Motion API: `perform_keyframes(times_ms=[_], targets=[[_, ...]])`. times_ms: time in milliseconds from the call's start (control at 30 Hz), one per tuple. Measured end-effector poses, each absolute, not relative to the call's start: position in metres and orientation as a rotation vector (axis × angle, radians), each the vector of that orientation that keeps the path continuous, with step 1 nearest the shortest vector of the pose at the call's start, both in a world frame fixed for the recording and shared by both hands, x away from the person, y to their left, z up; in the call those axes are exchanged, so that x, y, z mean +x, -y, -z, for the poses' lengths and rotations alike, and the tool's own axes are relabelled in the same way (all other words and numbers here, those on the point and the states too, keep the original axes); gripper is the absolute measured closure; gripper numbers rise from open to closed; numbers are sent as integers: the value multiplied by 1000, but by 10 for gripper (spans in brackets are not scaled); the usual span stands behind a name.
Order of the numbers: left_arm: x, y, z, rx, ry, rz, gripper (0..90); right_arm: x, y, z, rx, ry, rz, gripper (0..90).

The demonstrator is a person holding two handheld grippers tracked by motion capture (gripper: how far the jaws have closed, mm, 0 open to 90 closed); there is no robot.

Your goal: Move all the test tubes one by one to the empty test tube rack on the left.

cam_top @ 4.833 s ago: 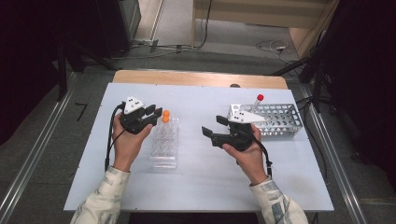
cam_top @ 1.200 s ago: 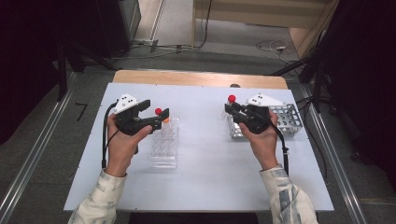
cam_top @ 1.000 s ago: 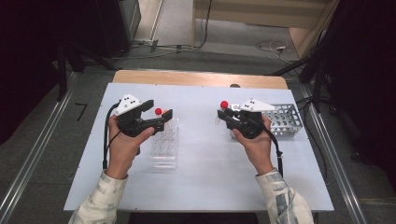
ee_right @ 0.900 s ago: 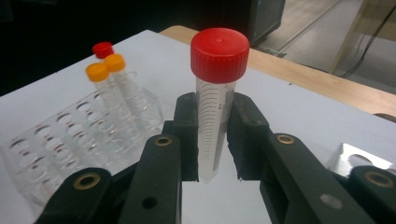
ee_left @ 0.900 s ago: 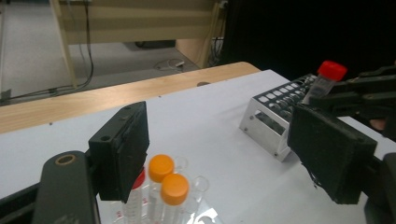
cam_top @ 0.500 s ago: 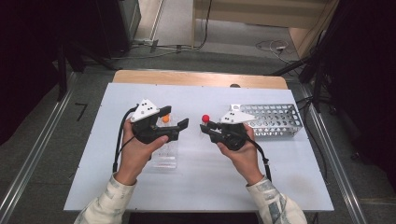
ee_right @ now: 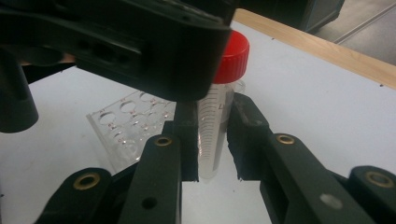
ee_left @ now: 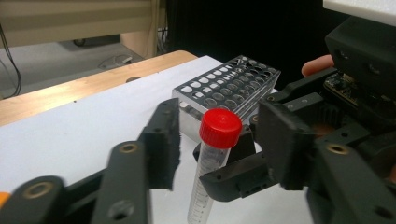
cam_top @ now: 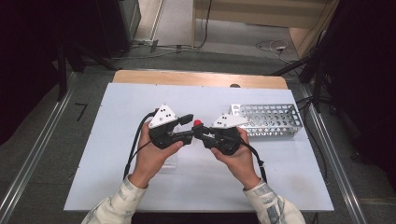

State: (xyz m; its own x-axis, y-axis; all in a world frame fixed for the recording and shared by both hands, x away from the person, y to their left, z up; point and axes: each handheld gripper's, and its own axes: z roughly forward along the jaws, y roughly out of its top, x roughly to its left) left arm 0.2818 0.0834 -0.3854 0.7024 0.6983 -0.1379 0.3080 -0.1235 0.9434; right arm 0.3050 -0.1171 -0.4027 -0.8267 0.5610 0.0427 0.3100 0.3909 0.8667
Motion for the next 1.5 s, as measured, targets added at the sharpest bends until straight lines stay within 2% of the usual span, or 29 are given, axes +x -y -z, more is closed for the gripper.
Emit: perform_keyframes(times_ms=[200, 367, 433, 533, 700, 767, 1500], targets=[[283, -81, 387, 1739, -800, -411, 693, 303, 116, 403, 758, -2402, -1409, 722], [283, -82, 386, 1742, -795, -416, 709, 303, 117, 402, 757, -2407, -1408, 710], [282, -83, 384, 1740, -793, -420, 709, 301, 116, 401, 739, -2407, -1427, 601], [282, -88, 381, 1727, -796, -420, 710, 299, 117, 399, 730, -2415, -1453, 483], [280, -95, 375, 1702, -804, -428, 710, 300, 121, 398, 738, -2400, -1478, 334], [279, -97, 373, 1698, -807, -431, 710, 301, 123, 399, 749, -2395, -1476, 305], [279, -137, 360, 1669, -887, -471, 710, 309, 144, 403, 828, -2357, -1467, 283]])
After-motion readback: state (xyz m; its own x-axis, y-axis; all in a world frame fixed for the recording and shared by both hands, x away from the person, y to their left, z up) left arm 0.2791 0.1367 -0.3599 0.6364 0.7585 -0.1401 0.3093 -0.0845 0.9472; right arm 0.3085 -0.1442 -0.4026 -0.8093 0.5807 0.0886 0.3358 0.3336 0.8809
